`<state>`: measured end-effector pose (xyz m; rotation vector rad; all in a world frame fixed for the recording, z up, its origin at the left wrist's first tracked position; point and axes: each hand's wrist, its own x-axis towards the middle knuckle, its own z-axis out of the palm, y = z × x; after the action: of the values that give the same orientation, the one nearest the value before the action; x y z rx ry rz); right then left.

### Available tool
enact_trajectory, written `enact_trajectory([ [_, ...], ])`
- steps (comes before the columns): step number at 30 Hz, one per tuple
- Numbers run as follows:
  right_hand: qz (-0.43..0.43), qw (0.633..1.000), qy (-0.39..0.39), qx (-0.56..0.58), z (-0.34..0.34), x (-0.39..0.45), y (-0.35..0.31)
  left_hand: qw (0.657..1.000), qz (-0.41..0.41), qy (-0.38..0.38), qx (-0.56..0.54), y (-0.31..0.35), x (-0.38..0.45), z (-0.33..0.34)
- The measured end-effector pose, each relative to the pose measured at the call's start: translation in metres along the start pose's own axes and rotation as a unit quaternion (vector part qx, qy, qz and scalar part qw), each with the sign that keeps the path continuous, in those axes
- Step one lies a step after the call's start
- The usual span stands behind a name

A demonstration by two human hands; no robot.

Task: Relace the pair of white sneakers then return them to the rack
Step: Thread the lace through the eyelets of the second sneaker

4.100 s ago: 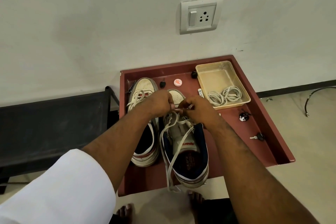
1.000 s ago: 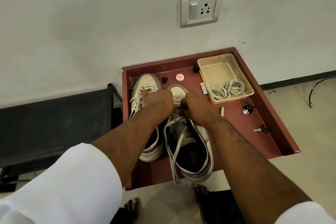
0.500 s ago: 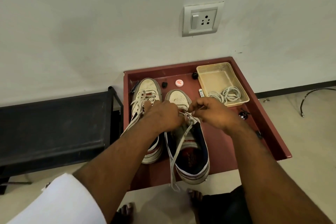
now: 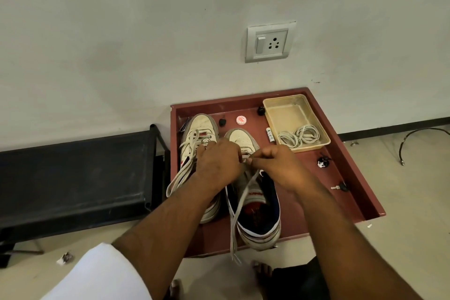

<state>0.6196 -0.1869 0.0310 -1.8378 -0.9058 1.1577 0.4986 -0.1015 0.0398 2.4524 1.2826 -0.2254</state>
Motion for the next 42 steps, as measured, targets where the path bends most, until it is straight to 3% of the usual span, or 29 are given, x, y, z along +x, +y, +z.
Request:
enact_trajectory([
  [2, 0.048, 0.997, -0.039, 0.042, -0.008, 0.000, 0.002, 0.999, -0.029, -0.003, -0.031, 0.001, 0.006, 0.000],
  [5, 0.053, 0.990, 0.056, 0.115, -0.014, 0.016, 0.013, 0.989, -0.048, 0.056, -0.129, 0.003, 0.018, 0.001],
  [7, 0.027, 0.994, 0.086, 0.063, -0.013, 0.028, 0.019, 0.986, -0.036, 0.049, -0.153, 0.006, 0.024, -0.001],
  [11, 0.043, 0.990, 0.018, -0.129, -0.003, 0.043, 0.024, 0.998, -0.032, -0.042, 0.034, 0.011, 0.029, 0.005],
  [19, -0.006, 0.927, 0.030, -0.375, 0.012, 0.045, 0.019, 0.973, -0.016, -0.057, 0.225, 0.019, 0.024, 0.018],
  [24, -0.012, 0.940, 0.097, -0.328, 0.013, 0.046, 0.022, 0.971, -0.010, -0.066, 0.228, 0.023, 0.019, 0.019],
  [31, 0.056, 0.968, 0.139, -0.200, -0.006, 0.049, 0.036, 0.972, 0.000, -0.057, 0.229, 0.009, 0.017, 0.010],
  [33, 0.046, 0.976, 0.137, -0.165, -0.005, 0.050, 0.041, 0.984, -0.014, -0.058, 0.165, 0.007, 0.015, 0.003],
  [35, 0.048, 0.984, 0.133, -0.105, -0.004, 0.045, 0.044, 0.998, -0.056, -0.042, -0.011, 0.009, 0.011, -0.008],
  [37, 0.047, 0.988, 0.148, -0.015, -0.004, 0.034, 0.040, 0.977, -0.088, -0.051, -0.188, 0.012, 0.000, -0.020],
  [40, -0.018, 0.977, 0.213, 0.021, -0.005, -0.006, 0.020, 0.942, -0.111, -0.072, -0.309, 0.022, -0.032, -0.037],
  [42, -0.043, 0.974, 0.216, 0.048, 0.001, -0.038, 0.014, 0.910, -0.130, -0.085, -0.384, 0.027, -0.053, -0.042],
])
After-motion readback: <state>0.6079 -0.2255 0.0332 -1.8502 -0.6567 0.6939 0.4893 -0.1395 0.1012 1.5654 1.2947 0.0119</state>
